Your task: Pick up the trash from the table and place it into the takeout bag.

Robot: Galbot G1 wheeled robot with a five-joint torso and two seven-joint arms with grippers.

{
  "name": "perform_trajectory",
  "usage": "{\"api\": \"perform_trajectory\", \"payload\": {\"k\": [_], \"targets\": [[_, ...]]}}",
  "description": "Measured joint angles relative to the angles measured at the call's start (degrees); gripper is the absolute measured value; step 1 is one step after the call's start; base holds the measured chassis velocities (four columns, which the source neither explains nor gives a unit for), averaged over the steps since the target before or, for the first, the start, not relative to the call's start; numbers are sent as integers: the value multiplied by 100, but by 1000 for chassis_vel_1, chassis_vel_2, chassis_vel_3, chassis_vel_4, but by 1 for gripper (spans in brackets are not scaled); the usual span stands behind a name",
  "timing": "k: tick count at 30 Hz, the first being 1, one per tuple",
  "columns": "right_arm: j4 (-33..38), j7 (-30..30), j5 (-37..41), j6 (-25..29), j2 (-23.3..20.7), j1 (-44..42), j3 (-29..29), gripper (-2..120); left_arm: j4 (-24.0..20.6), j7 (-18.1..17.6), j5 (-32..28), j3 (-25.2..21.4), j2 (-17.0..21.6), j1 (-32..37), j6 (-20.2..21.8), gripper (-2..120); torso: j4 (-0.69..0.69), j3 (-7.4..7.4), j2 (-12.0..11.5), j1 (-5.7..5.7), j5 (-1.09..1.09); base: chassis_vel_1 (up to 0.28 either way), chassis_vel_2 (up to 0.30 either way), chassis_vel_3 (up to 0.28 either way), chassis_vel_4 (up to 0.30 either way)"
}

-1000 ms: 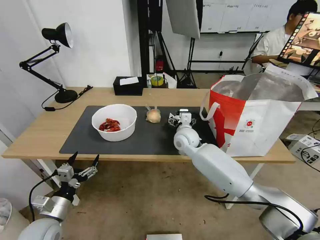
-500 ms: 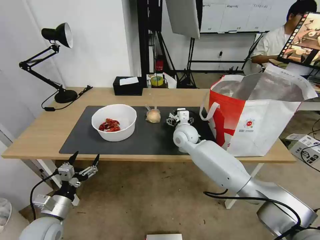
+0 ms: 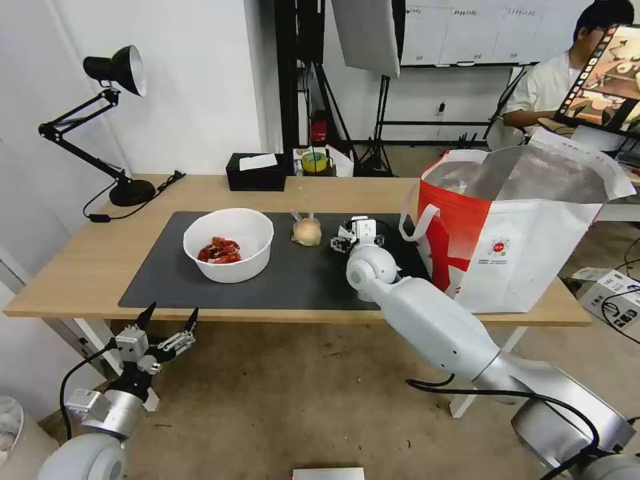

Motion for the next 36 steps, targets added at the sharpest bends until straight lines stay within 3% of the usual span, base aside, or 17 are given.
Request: {"api": "perform_trajectory", "payload": {"k": [25,36], "targets": [[-184,-144,9,-48,100,-15,13,99,22,-3,0,27,66,-3,4,100,0,0,0,0,0,0,0,0,0],[-81,-108,-16,4,117,-151,46,57,68,-2,-3,134,75,-74,4,100,2,-1,1,0,0,0,0,0,0]]}}
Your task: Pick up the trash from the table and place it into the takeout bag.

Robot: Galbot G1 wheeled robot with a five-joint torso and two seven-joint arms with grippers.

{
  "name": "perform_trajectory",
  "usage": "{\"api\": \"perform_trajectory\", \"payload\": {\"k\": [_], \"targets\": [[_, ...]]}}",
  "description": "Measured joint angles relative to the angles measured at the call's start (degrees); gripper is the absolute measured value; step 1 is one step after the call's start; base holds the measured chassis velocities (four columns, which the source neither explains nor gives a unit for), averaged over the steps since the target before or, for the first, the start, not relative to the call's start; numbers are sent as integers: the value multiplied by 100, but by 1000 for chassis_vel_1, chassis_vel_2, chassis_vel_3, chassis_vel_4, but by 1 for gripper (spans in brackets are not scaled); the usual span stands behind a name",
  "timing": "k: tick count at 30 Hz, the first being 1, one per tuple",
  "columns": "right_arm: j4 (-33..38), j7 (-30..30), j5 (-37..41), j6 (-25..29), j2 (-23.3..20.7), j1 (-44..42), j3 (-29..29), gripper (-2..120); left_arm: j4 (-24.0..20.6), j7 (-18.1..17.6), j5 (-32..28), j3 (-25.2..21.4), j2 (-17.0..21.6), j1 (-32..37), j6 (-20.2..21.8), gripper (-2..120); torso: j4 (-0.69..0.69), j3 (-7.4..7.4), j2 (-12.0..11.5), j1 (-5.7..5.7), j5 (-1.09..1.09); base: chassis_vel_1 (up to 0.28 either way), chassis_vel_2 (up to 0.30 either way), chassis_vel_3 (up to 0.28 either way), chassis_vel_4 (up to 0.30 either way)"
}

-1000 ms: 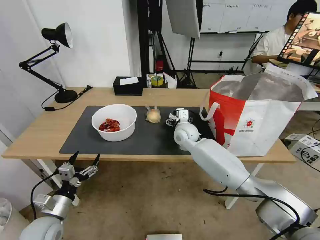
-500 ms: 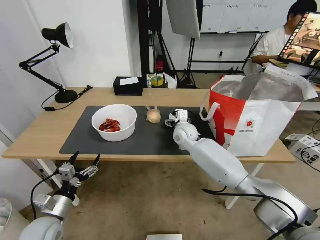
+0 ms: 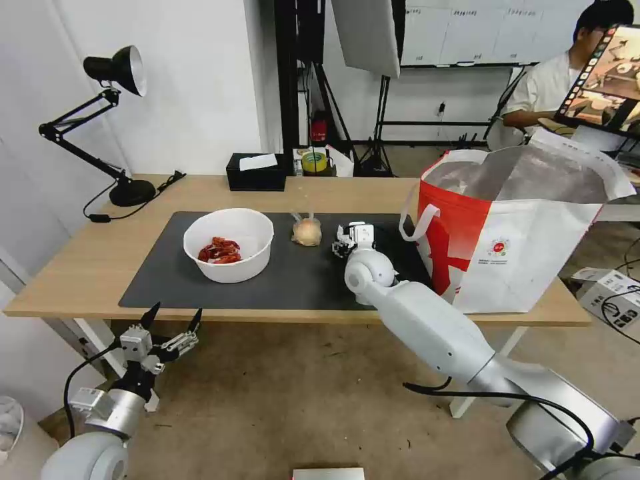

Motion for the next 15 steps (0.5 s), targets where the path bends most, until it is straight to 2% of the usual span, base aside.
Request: {"api": "perform_trajectory", "payload": {"k": [1,4,5,8,9,11,15], "targets": [[0,0,0,0,0,0,0,57,0,0,0,0,0,0,0,100,0,0,0,0,0,0,0,0,0],[8,-2,-12,6,-11,-9,3,44,2,0,0,26,-8,-12,0,100,-1,0,0,0,0,0,0,0,0],[8,-2,-12,6,-11,-9,3,44,2,0,0,26,-8,-12,0,100,-1,0,0,0,0,0,0,0,0],[23,-7,-23,7,-28,-1,5,28,1,0,3,39,-13,-12,-1,100,-3,1,0,0,0,0,0,0,0],[23,-7,-23,7,-28,-1,5,28,1,0,3,39,-13,-12,-1,100,-3,1,0,0,0,0,0,0,0],[58,-6,-26,3,-36,-2,2,18,1,0,5,43,-18,-13,-2,100,-4,1,0,0,0,0,0,0,0],[108,-6,-39,3,-45,-37,-1,12,-3,0,15,59,-49,-14,-8,100,-3,1,-1,0,0,0,0,0,0]]}}
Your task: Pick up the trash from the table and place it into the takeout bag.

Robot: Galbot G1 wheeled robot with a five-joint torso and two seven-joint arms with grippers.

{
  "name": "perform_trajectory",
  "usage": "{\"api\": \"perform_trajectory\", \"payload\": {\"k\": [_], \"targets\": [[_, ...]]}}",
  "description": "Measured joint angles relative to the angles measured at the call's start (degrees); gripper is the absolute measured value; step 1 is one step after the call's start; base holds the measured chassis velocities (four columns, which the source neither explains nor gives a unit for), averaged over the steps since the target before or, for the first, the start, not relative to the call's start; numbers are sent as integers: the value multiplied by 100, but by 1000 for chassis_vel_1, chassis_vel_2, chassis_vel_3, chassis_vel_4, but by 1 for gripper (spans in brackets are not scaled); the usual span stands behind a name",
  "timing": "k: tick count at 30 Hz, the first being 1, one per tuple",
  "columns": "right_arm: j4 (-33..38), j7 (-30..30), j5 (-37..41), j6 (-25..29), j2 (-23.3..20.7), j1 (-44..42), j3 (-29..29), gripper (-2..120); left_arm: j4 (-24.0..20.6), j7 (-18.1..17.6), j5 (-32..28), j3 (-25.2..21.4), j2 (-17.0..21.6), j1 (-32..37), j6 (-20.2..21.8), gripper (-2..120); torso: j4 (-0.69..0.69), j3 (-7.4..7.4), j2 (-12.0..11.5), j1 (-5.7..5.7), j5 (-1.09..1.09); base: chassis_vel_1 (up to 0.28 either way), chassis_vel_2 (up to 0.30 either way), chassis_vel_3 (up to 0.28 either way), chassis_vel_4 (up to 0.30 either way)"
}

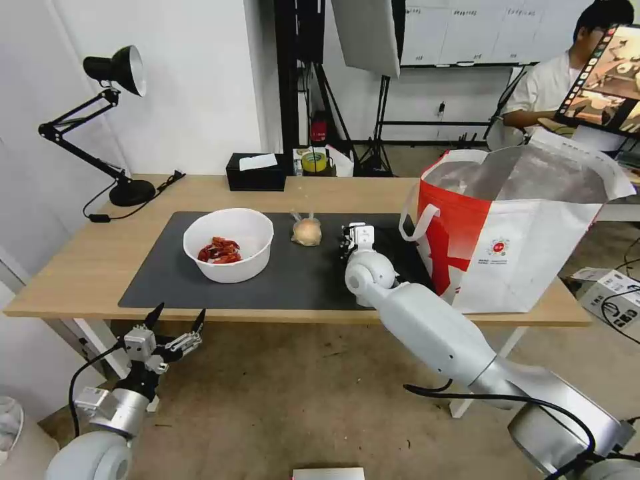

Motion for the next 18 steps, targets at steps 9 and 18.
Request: {"api": "perform_trajectory", "payload": {"k": [9,18], "targets": [[259,-68,-176,231,-124,-80,51,2,-27,0,11,8,-28,14,-13,100,1,0,0,0,0,0,0,0,0],[1325,-690,-976,1220,-708,-455,128,0,-95,-7,21,2,-60,31,-15,100,1,0,0,0,0,0,0,0,0]]}}
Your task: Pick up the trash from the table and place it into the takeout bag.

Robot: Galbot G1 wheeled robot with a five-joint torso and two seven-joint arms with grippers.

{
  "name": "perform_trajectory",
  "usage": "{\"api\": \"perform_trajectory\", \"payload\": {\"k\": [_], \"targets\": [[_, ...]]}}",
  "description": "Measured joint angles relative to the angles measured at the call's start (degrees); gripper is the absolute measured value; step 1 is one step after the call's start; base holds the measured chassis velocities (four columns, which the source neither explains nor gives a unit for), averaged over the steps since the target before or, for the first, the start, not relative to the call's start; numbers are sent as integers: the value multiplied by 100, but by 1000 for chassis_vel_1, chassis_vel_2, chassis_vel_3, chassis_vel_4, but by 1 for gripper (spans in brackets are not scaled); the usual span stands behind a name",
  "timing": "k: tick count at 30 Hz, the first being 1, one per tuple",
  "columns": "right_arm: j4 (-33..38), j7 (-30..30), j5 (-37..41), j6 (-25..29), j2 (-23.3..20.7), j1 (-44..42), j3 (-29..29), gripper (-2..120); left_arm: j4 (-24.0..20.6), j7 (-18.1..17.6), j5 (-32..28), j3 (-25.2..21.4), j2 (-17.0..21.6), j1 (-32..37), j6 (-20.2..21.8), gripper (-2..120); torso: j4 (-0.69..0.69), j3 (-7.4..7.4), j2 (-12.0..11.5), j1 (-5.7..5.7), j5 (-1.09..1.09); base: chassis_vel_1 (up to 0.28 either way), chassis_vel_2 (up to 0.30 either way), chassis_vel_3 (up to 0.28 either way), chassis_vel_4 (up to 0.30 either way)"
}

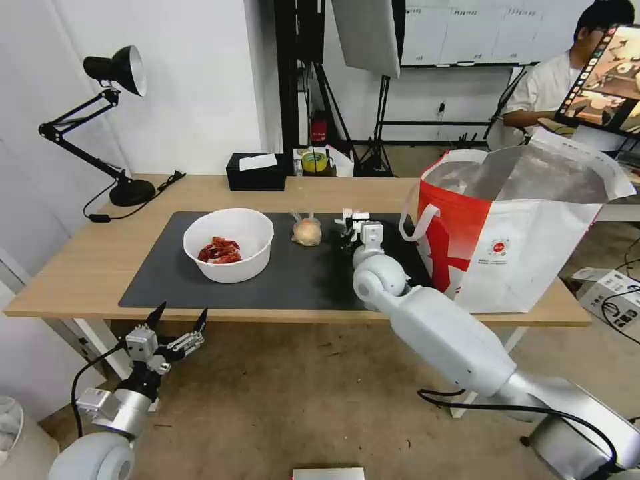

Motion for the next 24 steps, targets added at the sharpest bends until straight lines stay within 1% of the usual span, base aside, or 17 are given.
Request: {"api": "perform_trajectory", "payload": {"k": [1,4,5,8,9,12,14,17,19,20,23,24], "targets": [[0,0,0,0,0,0,0,0,0,0,0,0,0,0,0,100,0,0,0,0,0,0,0,0,0],[533,-235,-452,368,-244,-400,116,0,-12,-1,19,6,-46,16,-1,100,0,0,0,0,1,0,0,0,0],[533,-235,-452,368,-244,-400,116,0,-12,-1,19,6,-46,16,-1,100,0,0,0,0,1,0,0,0,0],[918,-610,-1125,858,-418,-784,279,0,-27,-5,31,13,-50,33,-2,100,0,0,0,0,1,0,0,0,0],[918,-610,-1125,858,-418,-784,279,0,-27,-5,31,13,-50,33,-2,100,0,0,0,0,1,0,0,0,0],[1198,-823,-1588,1169,-559,-895,430,0,-37,-10,37,10,-59,54,-2,100,-1,0,0,0,1,0,0,0,0],[1282,-835,-1661,1219,-604,-889,476,0,-40,-11,47,10,-76,62,-2,100,0,0,0,0,0,0,0,0,0],[1397,-822,-1801,1306,-688,-820,569,0,-42,-11,76,23,-113,73,-5,100,0,0,0,0,0,0,0,0,0],[1461,-639,-1917,1339,-738,-726,684,0,-42,-12,96,57,-140,77,-11,100,0,0,0,0,0,0,0,0,0],[1461,-639,-1917,1339,-738,-726,684,0,-42,-12,96,57,-140,77,-11,100,0,0,0,0,0,0,0,0,0],[1516,-126,-1956,1205,-782,-588,873,0,-42,-15,109,106,-151,77,-13,100,1,0,0,0,0,0,0,0,0],[1516,-126,-1956,1205,-782,-588,873,0,-42,-15,109,106,-151,77,-13,100,1,0,0,0,0,0,0,0,0]]}}
